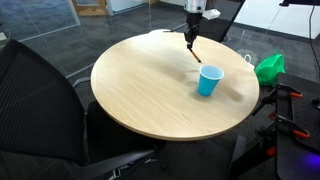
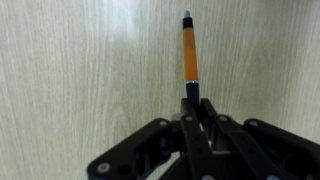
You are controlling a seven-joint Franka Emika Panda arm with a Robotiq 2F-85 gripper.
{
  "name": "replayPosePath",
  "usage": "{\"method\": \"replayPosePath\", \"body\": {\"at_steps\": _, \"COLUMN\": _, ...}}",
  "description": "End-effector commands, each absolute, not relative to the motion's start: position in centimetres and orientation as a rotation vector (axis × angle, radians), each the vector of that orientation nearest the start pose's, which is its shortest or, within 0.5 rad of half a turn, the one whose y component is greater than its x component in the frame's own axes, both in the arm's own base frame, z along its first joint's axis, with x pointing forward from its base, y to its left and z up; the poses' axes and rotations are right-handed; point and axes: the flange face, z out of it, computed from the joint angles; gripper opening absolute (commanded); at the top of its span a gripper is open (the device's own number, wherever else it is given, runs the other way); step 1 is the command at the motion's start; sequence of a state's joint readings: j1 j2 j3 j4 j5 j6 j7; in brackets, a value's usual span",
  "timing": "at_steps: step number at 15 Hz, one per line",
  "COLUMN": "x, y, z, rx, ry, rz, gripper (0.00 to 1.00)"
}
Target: Pick up pen from cup and put it on the table.
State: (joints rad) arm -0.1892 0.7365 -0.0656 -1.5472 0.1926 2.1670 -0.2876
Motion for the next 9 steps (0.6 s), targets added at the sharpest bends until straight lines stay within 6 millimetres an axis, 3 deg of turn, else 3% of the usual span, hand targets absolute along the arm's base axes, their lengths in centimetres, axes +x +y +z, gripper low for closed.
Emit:
{"method": "replayPosePath", "body": {"at_steps": 1, "x": 68.8, "y": -16.2, "z": 20.1, "rx": -2.988, "ry": 0.140, "rz": 0.186, "gripper": 0.03}}
{"method": "replayPosePath", "body": {"at_steps": 2, "x": 69.0, "y": -16.1, "z": 19.8, "rx": -2.984, "ry": 0.135, "rz": 0.199, "gripper": 0.03}}
{"method": "replayPosePath", "body": {"at_steps": 3, "x": 69.2, "y": -16.0, "z": 19.6, "rx": -2.979, "ry": 0.134, "rz": 0.206, "gripper": 0.38}}
{"method": "replayPosePath", "body": {"at_steps": 5, "x": 69.4, "y": -15.8, "z": 19.7, "rx": -2.976, "ry": 0.130, "rz": 0.209, "gripper": 0.46}}
{"method": "replayPosePath", "body": {"at_steps": 9, "x": 69.0, "y": -15.3, "z": 21.3, "rx": -2.986, "ry": 0.128, "rz": 0.172, "gripper": 0.76}}
